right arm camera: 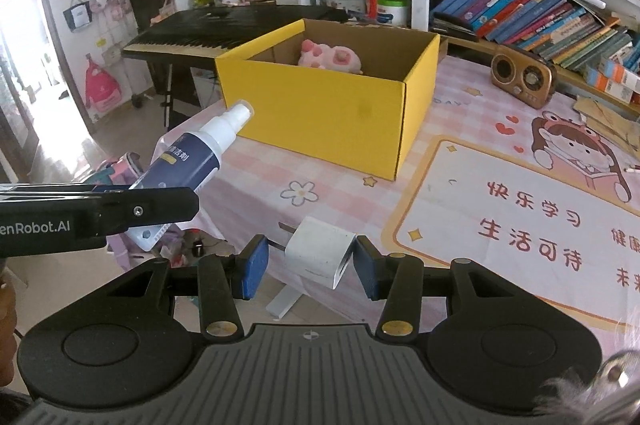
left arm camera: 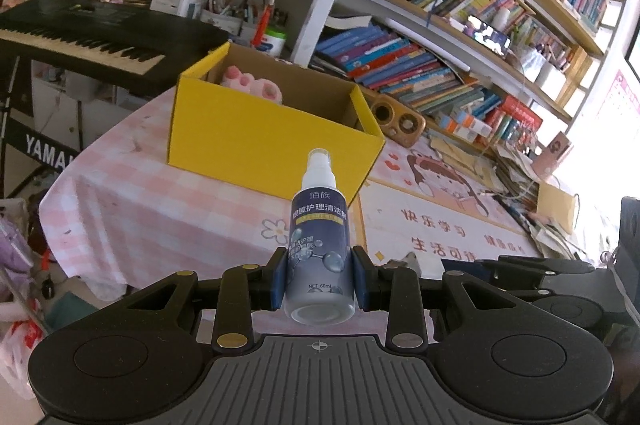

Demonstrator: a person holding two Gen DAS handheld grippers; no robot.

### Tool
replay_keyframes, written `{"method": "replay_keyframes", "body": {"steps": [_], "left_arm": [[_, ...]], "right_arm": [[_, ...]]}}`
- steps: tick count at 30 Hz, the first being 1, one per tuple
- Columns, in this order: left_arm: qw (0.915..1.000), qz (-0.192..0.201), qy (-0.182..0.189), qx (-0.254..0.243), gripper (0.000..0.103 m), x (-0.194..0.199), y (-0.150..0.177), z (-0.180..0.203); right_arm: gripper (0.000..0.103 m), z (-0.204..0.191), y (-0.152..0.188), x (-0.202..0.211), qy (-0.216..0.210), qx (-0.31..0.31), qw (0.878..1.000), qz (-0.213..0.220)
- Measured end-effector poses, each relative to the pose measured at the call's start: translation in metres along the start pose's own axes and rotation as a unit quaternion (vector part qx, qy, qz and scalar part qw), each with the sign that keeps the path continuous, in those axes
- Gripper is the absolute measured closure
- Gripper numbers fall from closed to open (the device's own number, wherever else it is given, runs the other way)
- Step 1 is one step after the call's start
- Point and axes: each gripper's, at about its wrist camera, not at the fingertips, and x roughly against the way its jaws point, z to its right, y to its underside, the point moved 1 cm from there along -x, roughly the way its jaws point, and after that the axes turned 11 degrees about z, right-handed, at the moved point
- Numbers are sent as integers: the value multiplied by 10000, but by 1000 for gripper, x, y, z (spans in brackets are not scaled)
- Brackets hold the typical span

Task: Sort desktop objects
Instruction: 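Lift and carry the spray bottle and plug adapter over the yellow box with both tools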

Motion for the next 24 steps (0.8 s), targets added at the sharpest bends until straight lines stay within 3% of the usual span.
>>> {"method": "replay_keyframes", "body": {"steps": [11, 24], "left_arm": [[9995, 170, -254, -32, 71, -14, -17, -2], [9975, 523, -407, -260, 71, -68, -68, 3]], "right_arm": [[59, 6, -17, -22, -242, 53, 9997, 58], [59, 34, -79, -63, -535, 60, 9973, 496]]}}
